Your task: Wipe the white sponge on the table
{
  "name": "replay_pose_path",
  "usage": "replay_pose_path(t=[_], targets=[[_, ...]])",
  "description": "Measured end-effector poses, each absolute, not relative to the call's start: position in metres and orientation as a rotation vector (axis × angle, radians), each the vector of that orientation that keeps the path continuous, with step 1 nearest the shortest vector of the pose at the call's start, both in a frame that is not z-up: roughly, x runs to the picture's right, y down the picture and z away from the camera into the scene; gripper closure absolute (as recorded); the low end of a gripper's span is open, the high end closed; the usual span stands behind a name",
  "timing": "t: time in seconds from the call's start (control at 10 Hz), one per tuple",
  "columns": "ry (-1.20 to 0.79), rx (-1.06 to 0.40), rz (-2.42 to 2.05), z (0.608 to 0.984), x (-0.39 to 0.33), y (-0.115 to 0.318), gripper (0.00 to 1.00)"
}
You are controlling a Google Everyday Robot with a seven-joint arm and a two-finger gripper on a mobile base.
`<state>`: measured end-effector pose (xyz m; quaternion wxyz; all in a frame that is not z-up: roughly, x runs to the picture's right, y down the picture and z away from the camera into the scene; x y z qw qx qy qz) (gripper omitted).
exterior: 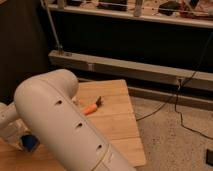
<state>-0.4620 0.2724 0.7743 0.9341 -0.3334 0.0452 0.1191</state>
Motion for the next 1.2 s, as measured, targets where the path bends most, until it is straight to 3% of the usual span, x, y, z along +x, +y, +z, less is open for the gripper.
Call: replay_pose_path(t=[1.2], targets=[[-0.030, -0.709, 0.052, 0.753, -0.564, 0.294, 0.63]])
